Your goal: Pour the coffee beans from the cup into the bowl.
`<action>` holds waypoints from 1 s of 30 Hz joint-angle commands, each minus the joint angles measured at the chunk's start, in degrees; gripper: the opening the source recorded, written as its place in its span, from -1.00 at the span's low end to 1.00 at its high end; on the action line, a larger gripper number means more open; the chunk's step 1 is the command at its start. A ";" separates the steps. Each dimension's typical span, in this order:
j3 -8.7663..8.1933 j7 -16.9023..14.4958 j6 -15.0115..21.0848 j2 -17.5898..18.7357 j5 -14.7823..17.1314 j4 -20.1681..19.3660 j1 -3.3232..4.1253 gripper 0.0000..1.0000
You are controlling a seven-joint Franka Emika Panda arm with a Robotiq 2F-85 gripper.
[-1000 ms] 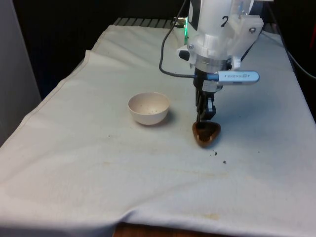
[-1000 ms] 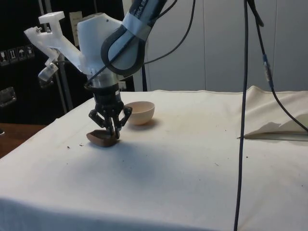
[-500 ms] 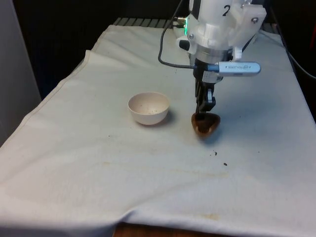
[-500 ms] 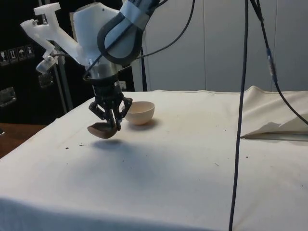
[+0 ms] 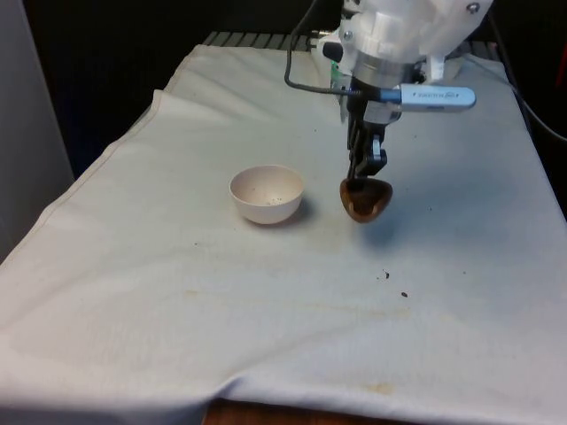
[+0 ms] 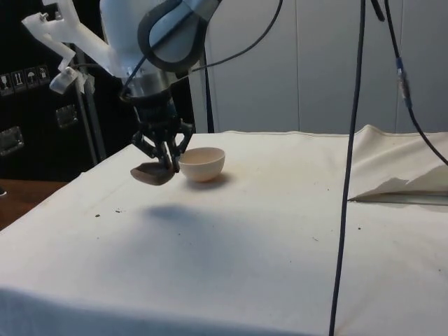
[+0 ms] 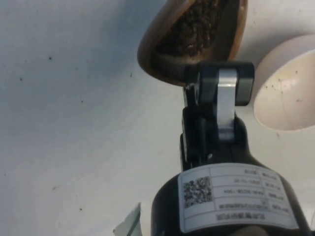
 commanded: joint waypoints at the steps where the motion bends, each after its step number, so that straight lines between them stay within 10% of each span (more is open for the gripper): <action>1: 0.11 -0.40 -0.17 -1.15 -0.17 -0.80 0.00 -1.00; 30: -0.06 -6.25 -3.55 -7.56 -3.50 -4.76 -0.17 -1.00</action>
